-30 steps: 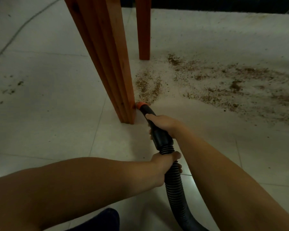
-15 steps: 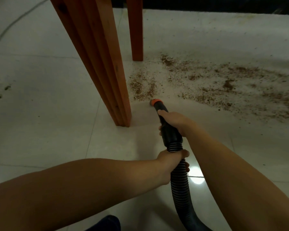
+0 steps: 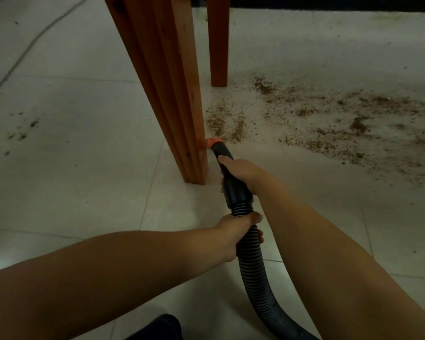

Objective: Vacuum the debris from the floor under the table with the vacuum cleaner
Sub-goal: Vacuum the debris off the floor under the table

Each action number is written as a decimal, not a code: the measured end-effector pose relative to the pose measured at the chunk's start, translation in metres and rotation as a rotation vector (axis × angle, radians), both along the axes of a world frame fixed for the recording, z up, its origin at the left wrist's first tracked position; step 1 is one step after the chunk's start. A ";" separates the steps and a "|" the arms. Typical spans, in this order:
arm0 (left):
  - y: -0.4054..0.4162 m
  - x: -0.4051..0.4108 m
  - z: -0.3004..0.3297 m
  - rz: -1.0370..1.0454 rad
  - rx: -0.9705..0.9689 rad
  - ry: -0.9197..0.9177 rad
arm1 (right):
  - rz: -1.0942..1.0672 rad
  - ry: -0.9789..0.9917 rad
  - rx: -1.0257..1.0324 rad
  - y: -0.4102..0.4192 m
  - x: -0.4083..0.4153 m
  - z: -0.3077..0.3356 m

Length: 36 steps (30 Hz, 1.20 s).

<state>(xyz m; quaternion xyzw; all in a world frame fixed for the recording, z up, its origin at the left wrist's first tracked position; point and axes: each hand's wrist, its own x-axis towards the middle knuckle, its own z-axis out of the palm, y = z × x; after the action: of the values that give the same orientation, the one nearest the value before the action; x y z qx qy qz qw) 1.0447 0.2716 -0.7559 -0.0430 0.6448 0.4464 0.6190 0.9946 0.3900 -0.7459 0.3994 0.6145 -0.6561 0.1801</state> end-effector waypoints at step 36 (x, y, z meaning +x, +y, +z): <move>0.044 0.006 0.004 0.066 0.080 -0.123 | -0.127 -0.088 0.160 0.056 0.013 -0.013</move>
<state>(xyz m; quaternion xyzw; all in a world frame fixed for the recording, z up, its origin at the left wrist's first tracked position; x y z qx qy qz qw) 1.0507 0.3157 -0.7515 -0.0668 0.5856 0.4882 0.6437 1.0078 0.4464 -0.7590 0.4790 0.6299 -0.5969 0.1323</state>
